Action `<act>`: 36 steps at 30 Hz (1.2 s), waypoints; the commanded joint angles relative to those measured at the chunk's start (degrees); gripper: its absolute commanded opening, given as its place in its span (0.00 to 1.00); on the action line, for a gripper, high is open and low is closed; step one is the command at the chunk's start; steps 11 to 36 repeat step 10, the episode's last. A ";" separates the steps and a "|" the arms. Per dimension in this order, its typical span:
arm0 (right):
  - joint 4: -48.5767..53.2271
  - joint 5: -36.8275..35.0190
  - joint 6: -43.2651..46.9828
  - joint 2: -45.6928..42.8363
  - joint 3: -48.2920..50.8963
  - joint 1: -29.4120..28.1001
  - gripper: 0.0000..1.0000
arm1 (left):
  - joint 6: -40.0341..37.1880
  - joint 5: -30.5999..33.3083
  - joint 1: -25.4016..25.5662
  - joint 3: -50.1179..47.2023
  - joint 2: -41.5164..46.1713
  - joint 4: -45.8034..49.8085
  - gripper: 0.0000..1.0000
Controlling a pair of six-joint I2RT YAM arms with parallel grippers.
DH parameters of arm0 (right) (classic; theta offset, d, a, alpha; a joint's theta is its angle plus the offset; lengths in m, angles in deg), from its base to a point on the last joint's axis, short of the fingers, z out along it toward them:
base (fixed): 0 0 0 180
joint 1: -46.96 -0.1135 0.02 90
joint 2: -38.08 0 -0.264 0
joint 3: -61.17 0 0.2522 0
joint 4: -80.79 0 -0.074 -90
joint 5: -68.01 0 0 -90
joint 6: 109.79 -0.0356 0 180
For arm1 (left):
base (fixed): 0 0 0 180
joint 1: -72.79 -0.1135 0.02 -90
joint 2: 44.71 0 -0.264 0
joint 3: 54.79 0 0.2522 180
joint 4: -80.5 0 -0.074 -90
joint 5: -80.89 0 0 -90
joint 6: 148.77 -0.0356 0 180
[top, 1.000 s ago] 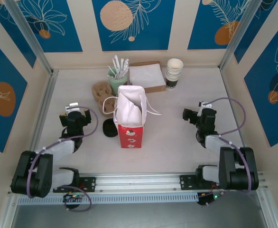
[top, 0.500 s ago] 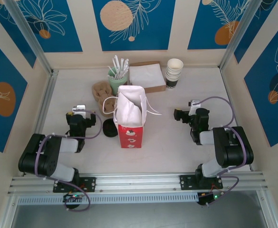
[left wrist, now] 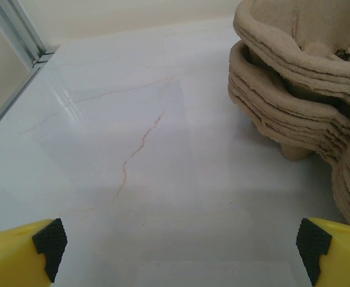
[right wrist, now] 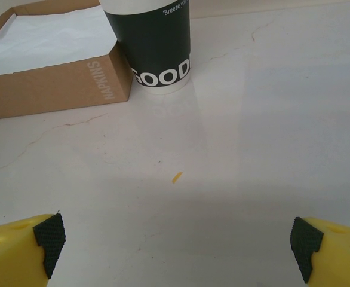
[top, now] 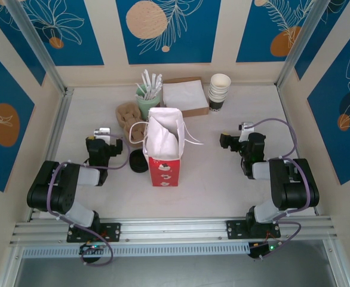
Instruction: Pack the takeout coffee
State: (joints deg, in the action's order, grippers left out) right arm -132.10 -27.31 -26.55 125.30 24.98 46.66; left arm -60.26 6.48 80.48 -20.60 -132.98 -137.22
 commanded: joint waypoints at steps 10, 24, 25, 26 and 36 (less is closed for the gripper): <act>-0.36 0.66 1.03 0.19 -1.14 0.30 0.99 | 0.33 -2.85 -1.71 1.15 0.12 0.86 1.00; -0.36 0.66 1.03 0.19 -1.14 0.30 0.99 | 0.33 -2.85 -1.71 1.15 0.12 0.86 1.00; -0.36 0.66 1.03 0.19 -1.14 0.30 0.99 | 0.33 -2.85 -1.71 1.15 0.12 0.86 1.00; -0.36 0.66 1.03 0.19 -1.14 0.30 0.99 | 0.33 -2.85 -1.71 1.15 0.12 0.86 1.00; -0.36 0.66 1.03 0.19 -1.14 0.30 0.99 | 0.33 -2.85 -1.71 1.15 0.12 0.86 1.00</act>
